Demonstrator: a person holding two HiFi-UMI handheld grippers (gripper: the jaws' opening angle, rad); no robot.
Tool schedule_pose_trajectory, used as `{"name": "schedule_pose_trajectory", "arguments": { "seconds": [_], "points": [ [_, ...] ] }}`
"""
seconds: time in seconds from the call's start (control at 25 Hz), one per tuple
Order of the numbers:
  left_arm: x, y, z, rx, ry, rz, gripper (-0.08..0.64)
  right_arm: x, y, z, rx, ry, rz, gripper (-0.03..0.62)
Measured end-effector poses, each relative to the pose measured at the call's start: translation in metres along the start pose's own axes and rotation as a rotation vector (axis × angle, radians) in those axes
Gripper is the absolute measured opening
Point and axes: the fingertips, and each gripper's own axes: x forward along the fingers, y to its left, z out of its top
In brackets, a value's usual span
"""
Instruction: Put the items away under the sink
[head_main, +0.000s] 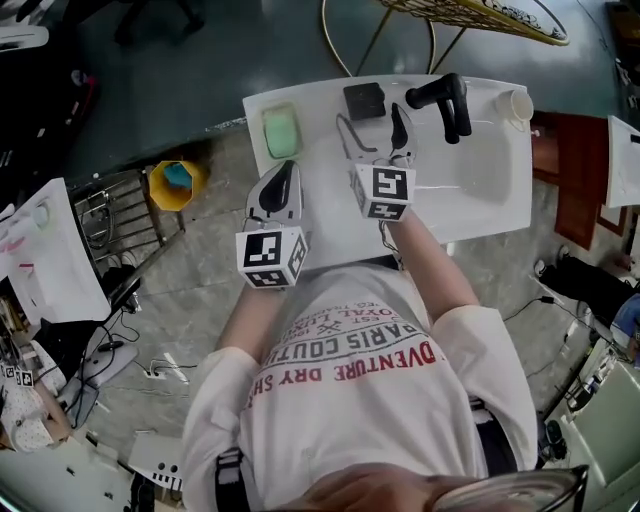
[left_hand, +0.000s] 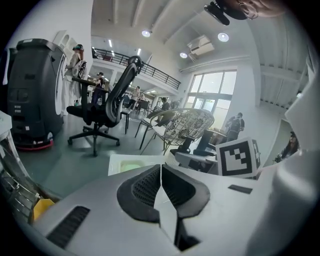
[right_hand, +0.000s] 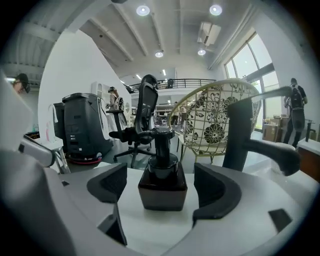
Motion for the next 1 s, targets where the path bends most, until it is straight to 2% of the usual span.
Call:
{"name": "schedule_pose_trajectory", "arguments": {
  "seconds": [0.4, 0.76, 1.0],
  "points": [
    [0.022, 0.019, -0.017, -0.006, 0.045, -0.017, 0.028, 0.050, -0.004, -0.030, -0.002, 0.057, -0.038, 0.399],
    [0.019, 0.028, -0.029, -0.035, 0.064, -0.012, 0.028, 0.061, -0.011, -0.031, -0.045, 0.055, -0.075, 0.393],
    [0.014, 0.028, -0.032, -0.035, 0.064, -0.012, 0.028, 0.060, -0.011, -0.032, -0.047, 0.073, -0.059, 0.380]
  ]
}}
